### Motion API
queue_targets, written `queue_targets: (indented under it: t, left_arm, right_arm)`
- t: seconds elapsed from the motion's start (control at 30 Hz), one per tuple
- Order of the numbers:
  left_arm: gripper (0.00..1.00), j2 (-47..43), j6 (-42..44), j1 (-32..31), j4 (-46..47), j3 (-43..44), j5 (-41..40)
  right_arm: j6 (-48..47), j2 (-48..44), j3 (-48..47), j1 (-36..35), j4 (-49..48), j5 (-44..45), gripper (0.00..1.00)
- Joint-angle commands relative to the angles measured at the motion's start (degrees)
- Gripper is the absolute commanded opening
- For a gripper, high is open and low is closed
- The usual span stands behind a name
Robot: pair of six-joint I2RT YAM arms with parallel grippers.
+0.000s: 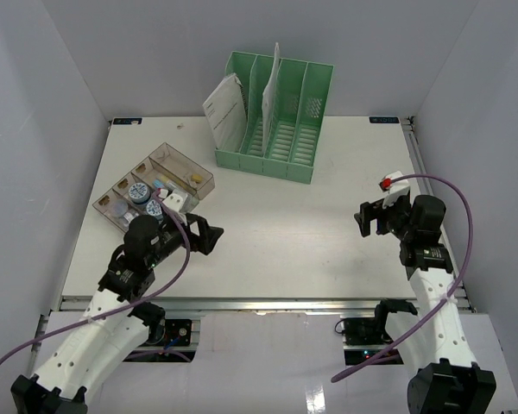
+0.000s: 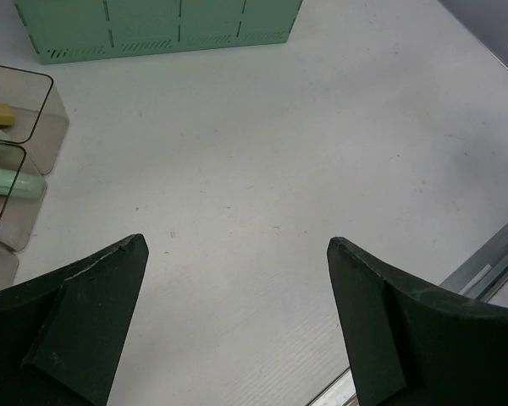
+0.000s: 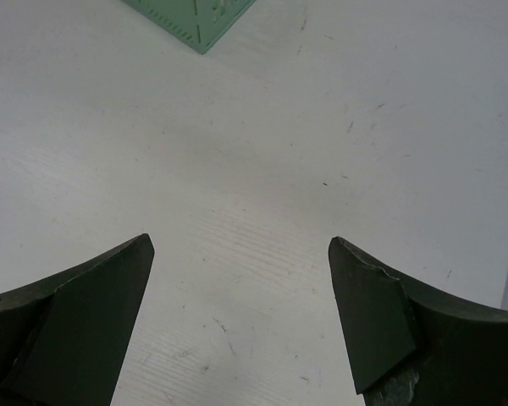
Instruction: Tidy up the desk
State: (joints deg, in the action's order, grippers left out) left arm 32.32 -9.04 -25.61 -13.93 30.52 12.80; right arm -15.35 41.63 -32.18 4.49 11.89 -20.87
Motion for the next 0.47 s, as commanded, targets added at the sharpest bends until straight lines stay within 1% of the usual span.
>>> queue_targets:
  t: [0.0,0.1,0.3,0.33,0.4,0.43]
  left_arm:
    - [0.98,-3.5,0.0,0.3,1.0,0.6,1.5]
    - [0.98,-4.0,0.1,0.3,0.5,0.6,1.1]
    - [0.98,-4.0,0.1,0.3,0.3,0.7,0.6]
    - [0.98,-4.0,0.2,0.3,0.2,0.7,0.4]
    - [0.98,-4.3,0.2,0.3,0.0,0.7,0.0]
    - [0.98,-4.5,0.2,0.3,0.0,0.7,0.0]
  right_arm:
    - [10.5,-2.8,1.3,0.4,-4.5,11.6,0.90]
    - [12.4,-2.7,1.0,0.8,-5.3,15.1,0.90]
    - [12.5,-1.9,0.6,1.6,-5.1,16.3,0.90]
    - [12.0,-2.0,0.6,1.8,-5.0,15.8,0.90]
    - [9.5,-2.8,0.8,2.1,-4.2,11.3,0.90]
    - [9.7,-3.4,1.0,2.3,-4.0,10.1,0.90]
